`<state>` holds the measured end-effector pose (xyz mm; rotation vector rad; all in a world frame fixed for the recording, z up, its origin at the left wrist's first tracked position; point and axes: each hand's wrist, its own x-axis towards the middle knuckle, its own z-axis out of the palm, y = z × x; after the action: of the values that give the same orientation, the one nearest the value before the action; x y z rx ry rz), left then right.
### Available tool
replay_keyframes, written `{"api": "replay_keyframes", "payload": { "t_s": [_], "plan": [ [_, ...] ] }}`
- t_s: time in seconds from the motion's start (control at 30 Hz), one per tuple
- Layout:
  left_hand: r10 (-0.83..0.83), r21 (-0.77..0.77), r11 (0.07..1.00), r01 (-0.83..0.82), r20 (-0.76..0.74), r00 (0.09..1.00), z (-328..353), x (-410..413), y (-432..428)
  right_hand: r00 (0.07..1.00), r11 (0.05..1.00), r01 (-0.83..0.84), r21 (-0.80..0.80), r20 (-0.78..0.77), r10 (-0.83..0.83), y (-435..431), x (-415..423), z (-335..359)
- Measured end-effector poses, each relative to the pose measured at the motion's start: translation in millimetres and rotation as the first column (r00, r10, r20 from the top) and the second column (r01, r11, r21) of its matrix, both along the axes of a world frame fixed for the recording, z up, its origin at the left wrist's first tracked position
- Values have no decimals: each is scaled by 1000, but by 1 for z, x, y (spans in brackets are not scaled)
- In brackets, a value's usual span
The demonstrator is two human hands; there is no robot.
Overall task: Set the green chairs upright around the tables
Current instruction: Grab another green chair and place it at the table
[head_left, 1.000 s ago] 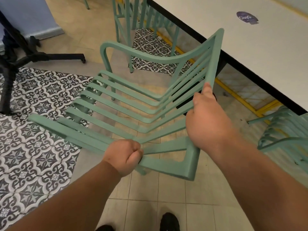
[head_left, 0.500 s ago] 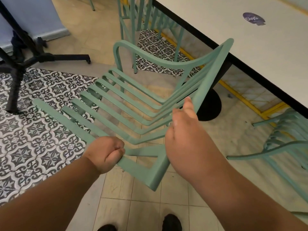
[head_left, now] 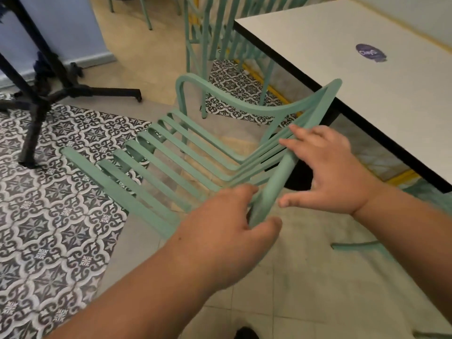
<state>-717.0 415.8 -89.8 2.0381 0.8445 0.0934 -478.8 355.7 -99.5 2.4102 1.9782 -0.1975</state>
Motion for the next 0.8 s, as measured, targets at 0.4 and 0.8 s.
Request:
{"api": "replay_keyframes", "payload": {
  "t_s": [0.4,0.8],
  "plan": [
    [17,412,896,163,-399,917,-24,46,-34,957,929,-267,257,-46,288,50,58,-35],
    [10,428,878,216,-466,885,-22,40,-33,966,908,-172,382,-113,231,56,52,-46]
  ]
}}
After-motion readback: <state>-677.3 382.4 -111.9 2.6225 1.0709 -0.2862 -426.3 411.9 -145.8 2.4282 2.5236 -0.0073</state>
